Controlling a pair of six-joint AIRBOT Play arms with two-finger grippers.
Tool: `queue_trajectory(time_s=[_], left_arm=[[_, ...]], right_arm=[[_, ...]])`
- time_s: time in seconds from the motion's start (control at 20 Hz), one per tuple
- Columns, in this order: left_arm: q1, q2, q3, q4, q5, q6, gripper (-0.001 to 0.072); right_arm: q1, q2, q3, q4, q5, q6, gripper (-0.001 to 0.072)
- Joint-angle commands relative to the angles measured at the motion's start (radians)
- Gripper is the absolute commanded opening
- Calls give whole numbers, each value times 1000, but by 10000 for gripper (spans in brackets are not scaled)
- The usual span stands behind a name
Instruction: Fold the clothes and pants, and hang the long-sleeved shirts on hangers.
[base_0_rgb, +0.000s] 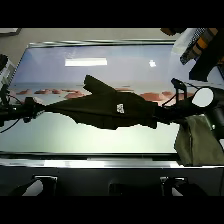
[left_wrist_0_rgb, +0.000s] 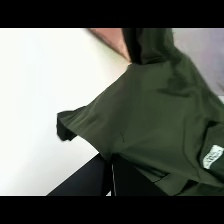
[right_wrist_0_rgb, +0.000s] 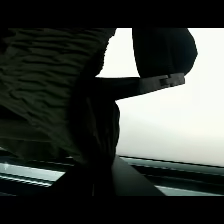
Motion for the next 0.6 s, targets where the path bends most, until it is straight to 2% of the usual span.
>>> queue_trajectory(time_s=[0.0,0.15,0.3,0.55], left_arm=[[-18,1,25,248,-62,-81,12],[-84,1,-6,433,-62,-123,12],[-136,1,-67,452,-51,-124,12],[-218,1,-158,452,-47,-124,13]], right_arm=[[0,2,-3,39,6,-70,32],[0,2,-61,69,-16,-135,32],[0,2,-180,91,-14,-185,33],[0,2,-359,120,-18,-174,33]])
